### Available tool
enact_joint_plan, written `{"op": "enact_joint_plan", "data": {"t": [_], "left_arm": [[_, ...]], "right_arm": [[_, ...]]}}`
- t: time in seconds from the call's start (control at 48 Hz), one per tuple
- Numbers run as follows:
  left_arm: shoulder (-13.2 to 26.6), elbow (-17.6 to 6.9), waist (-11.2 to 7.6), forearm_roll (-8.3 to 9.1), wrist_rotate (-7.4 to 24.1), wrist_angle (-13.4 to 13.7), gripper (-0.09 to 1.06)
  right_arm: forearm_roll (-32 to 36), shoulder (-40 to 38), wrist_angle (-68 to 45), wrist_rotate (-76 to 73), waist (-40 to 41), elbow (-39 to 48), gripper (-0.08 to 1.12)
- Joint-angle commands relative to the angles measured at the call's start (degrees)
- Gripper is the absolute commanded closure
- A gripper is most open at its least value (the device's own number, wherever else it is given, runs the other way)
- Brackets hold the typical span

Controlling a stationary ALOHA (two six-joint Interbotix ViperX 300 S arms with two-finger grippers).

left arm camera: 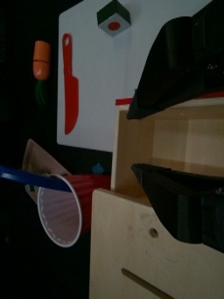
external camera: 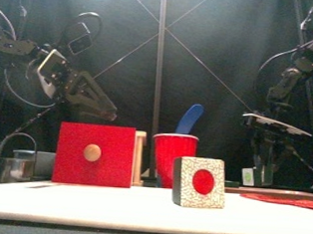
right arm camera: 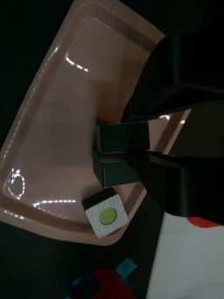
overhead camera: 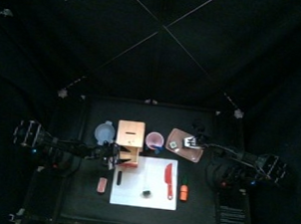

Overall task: Place sushi on board then cut the sushi with the knife then place the pieces on the plate
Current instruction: Place the 4 sushi pieces on the plate

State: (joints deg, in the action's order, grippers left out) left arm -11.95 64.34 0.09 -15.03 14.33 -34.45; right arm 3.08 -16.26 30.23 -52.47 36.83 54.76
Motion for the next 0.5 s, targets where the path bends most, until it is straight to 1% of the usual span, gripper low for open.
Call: {"op": "enact_joint_plan", "data": {"t": [0.021, 0.146, 0.229, 0.375, 0.5], "left_arm": [[-1.05, -0.44, 0.00, 0.09, 0.00, -0.53, 0.14], [-1.41, -0.44, 0.00, 0.00, 0.00, -0.53, 0.14], [-1.41, -0.62, 0.00, 0.09, 0.00, -0.53, 0.14], [-1.41, -1.23, 0.00, 0.00, 0.00, -0.53, 0.14], [-1.41, -1.76, 0.09, 0.00, 0.00, -0.53, 0.14]], "right_arm": [[-0.09, -0.88, 1.49, 0.09, -0.09, -1.14, 0.26], [0.18, -3.34, 4.92, 0.26, -0.18, -1.85, 0.26], [0.44, -7.29, 7.29, 0.18, -0.70, -2.81, 0.26], [-0.09, -13.10, 7.65, 0.18, -2.29, -3.16, 0.26], [0.18, -15.91, 5.89, 0.18, -5.19, -3.43, 0.26]]}}
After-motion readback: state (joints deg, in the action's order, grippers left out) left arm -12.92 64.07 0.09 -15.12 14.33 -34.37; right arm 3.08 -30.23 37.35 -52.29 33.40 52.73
